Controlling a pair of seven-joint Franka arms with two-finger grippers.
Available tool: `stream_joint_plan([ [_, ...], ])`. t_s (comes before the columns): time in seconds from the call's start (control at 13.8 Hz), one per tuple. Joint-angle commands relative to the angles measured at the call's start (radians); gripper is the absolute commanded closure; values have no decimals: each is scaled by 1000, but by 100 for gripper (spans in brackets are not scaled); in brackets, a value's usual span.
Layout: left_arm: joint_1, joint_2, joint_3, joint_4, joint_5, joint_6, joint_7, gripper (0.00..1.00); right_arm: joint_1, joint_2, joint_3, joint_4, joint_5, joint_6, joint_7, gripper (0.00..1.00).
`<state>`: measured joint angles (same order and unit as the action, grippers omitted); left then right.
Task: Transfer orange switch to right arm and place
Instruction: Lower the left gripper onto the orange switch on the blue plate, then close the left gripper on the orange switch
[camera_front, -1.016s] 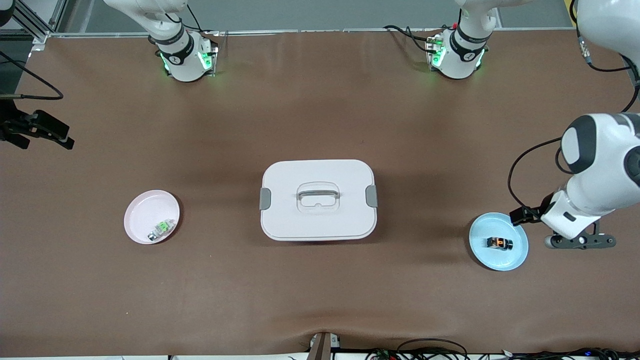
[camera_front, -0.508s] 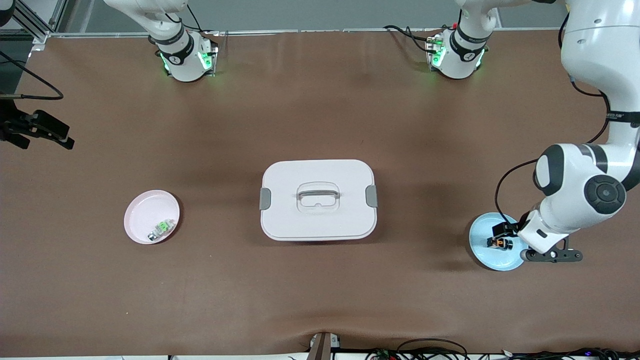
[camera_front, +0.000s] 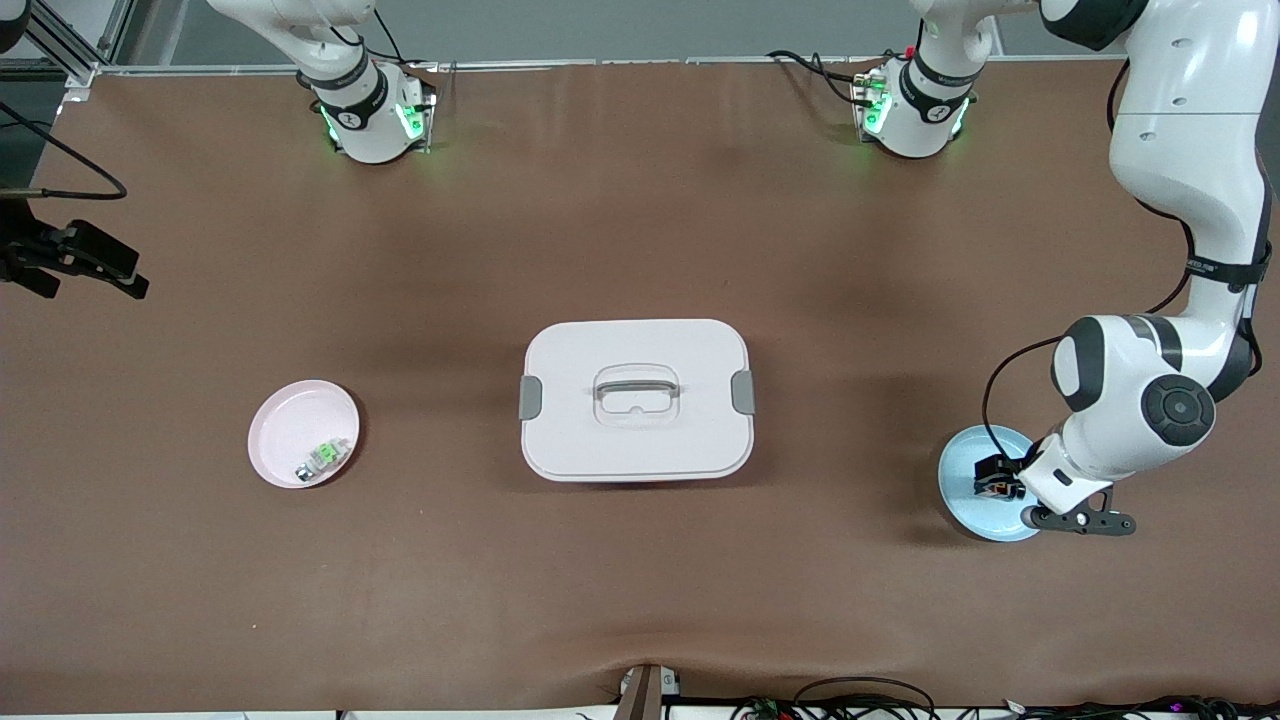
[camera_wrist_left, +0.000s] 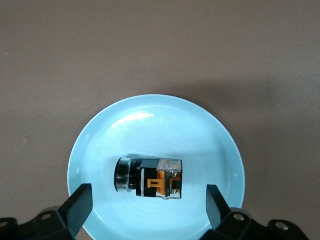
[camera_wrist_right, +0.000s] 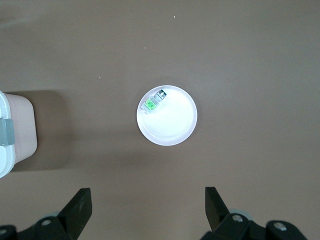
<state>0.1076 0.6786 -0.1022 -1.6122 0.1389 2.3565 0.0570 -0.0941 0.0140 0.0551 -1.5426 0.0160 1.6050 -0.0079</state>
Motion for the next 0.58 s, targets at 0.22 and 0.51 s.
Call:
stream_joint_plan([
  [0.22,1,39,-4,8,18,53,15,0,-13,-26,9,-27,7,10,9,0],
  [0.51,-5,55,-2,9,22,67,26,4,-13,-26,9,-27,7,10,9,0],
])
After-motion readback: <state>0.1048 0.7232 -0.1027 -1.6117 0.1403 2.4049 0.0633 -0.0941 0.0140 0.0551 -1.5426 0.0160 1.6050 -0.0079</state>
